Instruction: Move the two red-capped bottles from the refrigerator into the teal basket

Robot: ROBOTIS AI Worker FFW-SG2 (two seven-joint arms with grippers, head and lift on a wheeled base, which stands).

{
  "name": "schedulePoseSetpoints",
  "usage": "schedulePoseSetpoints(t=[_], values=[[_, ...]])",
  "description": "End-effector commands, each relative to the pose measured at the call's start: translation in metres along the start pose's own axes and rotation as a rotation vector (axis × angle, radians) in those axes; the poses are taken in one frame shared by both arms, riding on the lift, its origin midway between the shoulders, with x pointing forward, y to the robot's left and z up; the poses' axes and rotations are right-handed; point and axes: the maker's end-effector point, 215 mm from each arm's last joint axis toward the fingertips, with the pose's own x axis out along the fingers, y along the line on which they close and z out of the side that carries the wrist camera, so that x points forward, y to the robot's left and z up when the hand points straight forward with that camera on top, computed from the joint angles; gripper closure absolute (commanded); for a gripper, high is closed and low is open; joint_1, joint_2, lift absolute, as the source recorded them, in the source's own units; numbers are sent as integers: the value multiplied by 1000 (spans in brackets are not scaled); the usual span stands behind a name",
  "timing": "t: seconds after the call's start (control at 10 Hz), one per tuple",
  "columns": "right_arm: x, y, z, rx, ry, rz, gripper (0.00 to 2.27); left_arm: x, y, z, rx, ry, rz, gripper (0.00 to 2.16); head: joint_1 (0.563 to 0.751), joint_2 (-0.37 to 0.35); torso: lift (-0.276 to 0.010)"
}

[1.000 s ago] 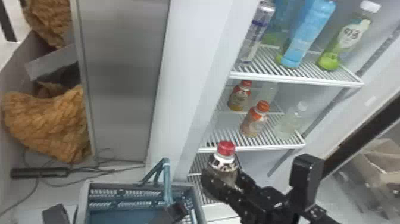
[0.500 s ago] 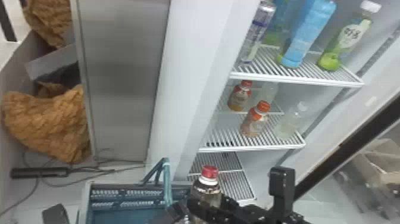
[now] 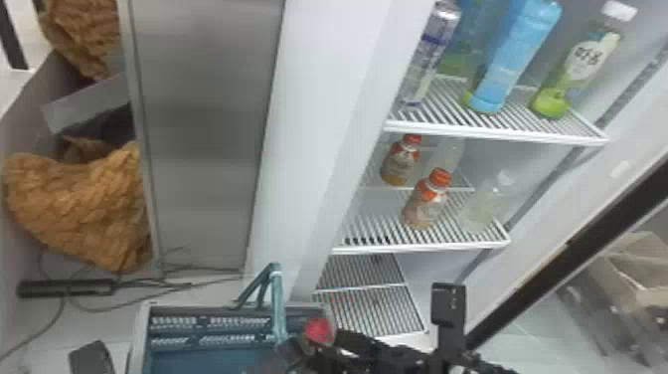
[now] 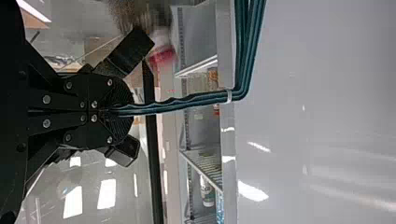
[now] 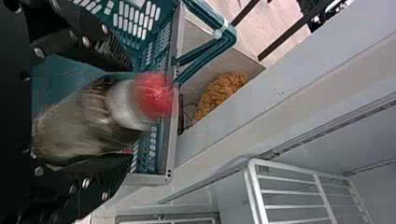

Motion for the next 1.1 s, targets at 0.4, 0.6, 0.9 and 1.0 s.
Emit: schedulePoseSetpoints(t=[0.4,0.6,0.9,1.0], values=[[-12,-5,73,-104,-270,-23,102,-1,0,2,-2,-8,-1,1154,695,-350,-224],[-35,1,112,-187,-421,-54,105,-3,2,3,-4,-12,3,1154,695,-350,-224],[-77,9,163,-308,-641,-124,107,-1,1,2,-4,-8,1,1154,695,-350,-224],[-89,9,173,-347,-687,-163,107,0,0,1,-3,-6,-2,1154,695,-350,-224]])
